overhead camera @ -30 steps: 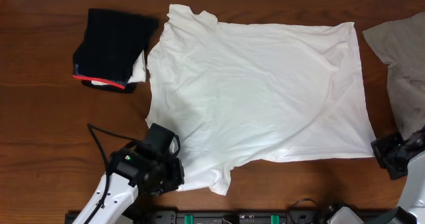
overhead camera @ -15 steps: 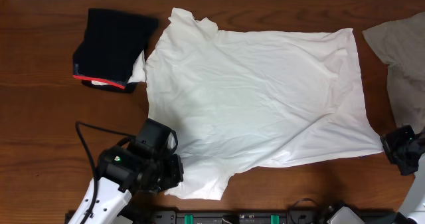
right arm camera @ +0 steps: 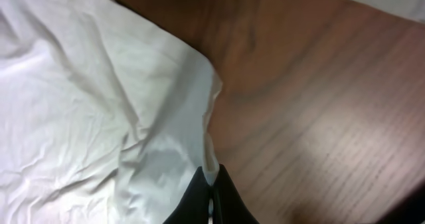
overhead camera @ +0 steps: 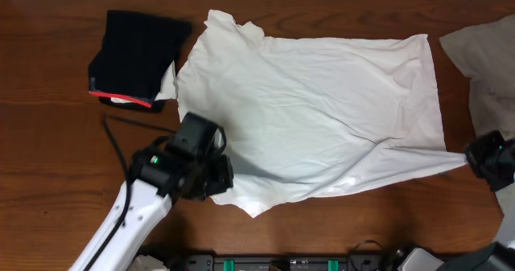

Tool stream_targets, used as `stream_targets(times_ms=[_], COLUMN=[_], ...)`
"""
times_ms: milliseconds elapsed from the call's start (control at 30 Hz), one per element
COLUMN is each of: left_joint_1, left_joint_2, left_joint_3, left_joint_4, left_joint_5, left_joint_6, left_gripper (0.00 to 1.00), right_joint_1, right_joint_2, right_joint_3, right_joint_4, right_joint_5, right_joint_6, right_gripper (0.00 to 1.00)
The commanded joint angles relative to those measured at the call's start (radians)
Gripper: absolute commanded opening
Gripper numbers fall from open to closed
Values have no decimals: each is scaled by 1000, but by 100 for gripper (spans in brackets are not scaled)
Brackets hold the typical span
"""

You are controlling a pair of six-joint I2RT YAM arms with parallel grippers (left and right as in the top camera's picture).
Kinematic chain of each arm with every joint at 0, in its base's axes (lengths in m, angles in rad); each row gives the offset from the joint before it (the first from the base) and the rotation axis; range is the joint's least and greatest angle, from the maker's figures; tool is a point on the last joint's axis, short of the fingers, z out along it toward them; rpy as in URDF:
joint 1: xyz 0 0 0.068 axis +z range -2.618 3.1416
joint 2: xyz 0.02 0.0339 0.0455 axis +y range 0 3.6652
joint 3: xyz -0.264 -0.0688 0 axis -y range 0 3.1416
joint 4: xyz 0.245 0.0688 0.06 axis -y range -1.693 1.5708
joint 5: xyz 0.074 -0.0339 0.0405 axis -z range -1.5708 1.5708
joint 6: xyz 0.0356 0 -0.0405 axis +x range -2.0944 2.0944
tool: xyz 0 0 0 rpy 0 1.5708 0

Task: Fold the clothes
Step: 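Lift the bottom hem and fold it up toward the collar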

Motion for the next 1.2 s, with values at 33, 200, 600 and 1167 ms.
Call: stream_targets(times_ms=[33,200,600,1167], left_joint_1=[64,174,241,243], left_joint_2=[80,132,238,446], left_joint_3=[117,192,193,193], left_joint_4=[0,13,252,482], left_joint_5=[-61,-60,-60,-166], left_joint_6=[78,116,177,249], left_gripper=[6,6,6,6], right_joint_1=[50,68,88,194], right_joint_2=[65,132,254,366], right_joint_3=[70,121,121,119], right_joint_4=[22,51,253,454], right_joint_5=[-3,-3,-34,33], right_joint_6=[-7,-2,-3,-3], right_gripper=[1,1,1,1])
